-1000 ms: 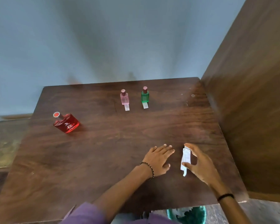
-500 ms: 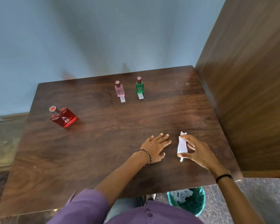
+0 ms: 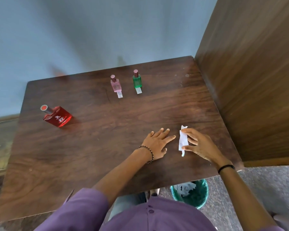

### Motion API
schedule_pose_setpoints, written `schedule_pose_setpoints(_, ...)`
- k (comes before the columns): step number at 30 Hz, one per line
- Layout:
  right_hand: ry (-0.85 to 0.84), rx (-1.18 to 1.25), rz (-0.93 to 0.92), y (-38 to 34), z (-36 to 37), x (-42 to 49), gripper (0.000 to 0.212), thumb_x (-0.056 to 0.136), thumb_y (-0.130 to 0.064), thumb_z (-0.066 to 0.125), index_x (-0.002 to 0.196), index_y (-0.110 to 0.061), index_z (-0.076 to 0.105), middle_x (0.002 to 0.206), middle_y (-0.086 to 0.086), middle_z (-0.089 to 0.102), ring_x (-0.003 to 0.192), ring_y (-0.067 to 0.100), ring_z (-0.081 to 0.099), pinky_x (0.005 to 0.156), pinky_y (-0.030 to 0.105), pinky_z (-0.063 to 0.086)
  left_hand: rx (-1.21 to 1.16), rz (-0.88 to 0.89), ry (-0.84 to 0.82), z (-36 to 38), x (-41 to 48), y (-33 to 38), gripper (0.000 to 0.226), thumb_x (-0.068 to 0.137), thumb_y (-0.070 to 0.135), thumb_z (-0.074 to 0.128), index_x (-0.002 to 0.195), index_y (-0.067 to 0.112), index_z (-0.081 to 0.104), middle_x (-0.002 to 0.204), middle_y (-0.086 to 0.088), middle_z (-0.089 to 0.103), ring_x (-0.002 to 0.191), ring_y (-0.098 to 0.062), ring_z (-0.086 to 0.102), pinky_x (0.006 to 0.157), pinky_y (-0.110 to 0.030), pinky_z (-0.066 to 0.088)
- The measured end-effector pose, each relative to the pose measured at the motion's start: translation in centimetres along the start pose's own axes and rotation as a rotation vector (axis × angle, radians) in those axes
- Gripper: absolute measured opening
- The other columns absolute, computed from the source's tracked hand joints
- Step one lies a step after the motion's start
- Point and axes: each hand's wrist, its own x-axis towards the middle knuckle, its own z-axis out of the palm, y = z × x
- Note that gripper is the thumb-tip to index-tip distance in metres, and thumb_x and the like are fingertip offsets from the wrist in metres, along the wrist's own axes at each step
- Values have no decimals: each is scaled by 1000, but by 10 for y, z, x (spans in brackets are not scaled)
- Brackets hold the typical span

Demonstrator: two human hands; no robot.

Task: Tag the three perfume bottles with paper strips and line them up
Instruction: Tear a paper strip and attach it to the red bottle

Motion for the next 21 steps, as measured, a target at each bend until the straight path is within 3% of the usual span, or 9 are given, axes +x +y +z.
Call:
schedule_pose_setpoints(5, 29, -9, 1, 3, 4, 1, 68, 70, 3, 89, 129, -18, 63, 134, -3, 64, 123, 4, 60, 97, 8, 47, -18, 22, 18, -1, 3, 9, 62, 99, 34, 43, 154, 35, 16, 164, 1, 11, 151, -23, 8, 118, -45, 17)
schedule_pose_setpoints(8, 42, 16, 13, 3, 5, -1, 68, 70, 2, 89, 129, -19, 63, 130, -6, 65, 116, -13, 58, 99, 9, 47, 19, 37, 17, 2, 6, 14, 57, 101, 38, 38, 153, 37, 16, 165, 2, 7, 151, -22, 5, 119, -46, 14)
schedule_pose_setpoints(12, 40, 3, 9, 3, 4, -1, 67, 72, 0, 89, 130, -18, 63, 127, -10, 63, 105, -27, 55, 88, 1, 44, 91, 45, 46, 5, 8, 20, 52, 103, 41, 33, 152, 40, 17, 165, 0, 5, 151, -24, 4, 118, -50, 14)
schedule_pose_setpoints(14, 39, 9, 14, 3, 4, -1, 67, 72, -1, 89, 130, -19, 63, 126, -12, 62, 105, -24, 57, 88, 2, 45, 110, 54, 57, 7, 9, 21, 51, 103, 41, 32, 152, 40, 20, 165, -1, 5, 151, -26, 6, 118, -52, 16)
schedule_pose_setpoints(21, 17, 63, 23, 4, 0, -1, 71, 70, -2, 90, 132, -20, 61, 137, -4, 62, 125, 9, 59, 102, 19, 50, 110, 75, 57, 8, 10, 18, 49, 104, 42, 28, 152, 36, 23, 165, 1, 7, 151, -25, 6, 118, -52, 17)
